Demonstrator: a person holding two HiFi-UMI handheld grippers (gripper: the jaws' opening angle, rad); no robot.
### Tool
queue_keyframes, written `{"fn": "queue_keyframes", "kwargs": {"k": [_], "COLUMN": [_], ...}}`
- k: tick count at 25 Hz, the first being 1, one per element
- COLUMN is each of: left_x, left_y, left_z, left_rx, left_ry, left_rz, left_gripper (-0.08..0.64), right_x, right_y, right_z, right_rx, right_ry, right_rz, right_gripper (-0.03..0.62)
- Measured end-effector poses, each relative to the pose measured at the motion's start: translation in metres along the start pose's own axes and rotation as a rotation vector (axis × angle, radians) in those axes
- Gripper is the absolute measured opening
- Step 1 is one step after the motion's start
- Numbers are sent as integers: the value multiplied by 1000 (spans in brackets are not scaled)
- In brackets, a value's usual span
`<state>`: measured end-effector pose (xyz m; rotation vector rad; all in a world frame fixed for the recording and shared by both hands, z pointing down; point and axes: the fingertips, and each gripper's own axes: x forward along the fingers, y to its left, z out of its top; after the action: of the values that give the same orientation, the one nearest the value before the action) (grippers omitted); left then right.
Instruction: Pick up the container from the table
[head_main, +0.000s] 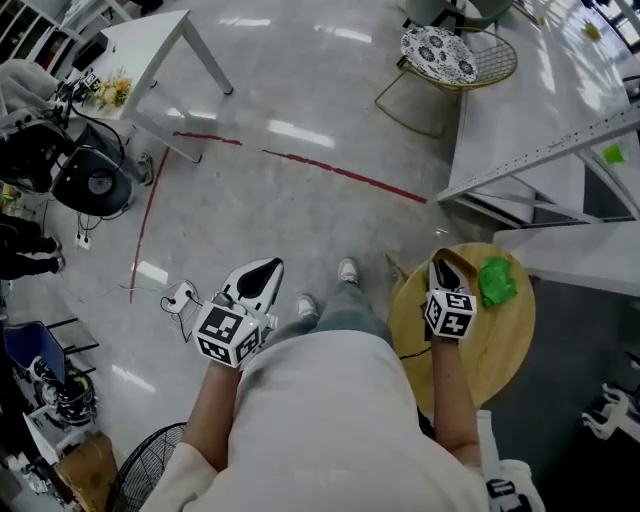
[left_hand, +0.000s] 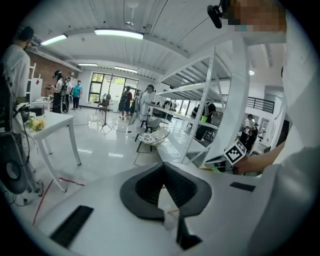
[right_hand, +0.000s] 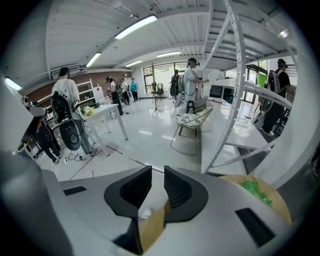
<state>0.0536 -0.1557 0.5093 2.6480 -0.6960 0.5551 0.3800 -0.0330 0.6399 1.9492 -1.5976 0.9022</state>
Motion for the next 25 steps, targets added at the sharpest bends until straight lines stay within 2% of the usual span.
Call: {"fn": "queue_keyframes", "kwargs": {"k": [4,15,20,25], "left_x": [20,46,48,45], "left_y": [3,7,16,24], "left_z": [1,-7,-8,-8], "left_rx": [-18,-55,-65,-76], "left_ry": [25,77,78,69], "left_rz": [14,31,44,55], "left_gripper": [15,15,15,15], "right_x": [30,89,102,104], "right_y": [-19,-49,-54,-49], "right_z": [-16,-57,-69,-67], "right_rx": [38,145,212,204], "right_ry": [82,276,319,337], "right_rz": [-13,-61,-76,-83], "right_gripper": [146,167,146,66]}}
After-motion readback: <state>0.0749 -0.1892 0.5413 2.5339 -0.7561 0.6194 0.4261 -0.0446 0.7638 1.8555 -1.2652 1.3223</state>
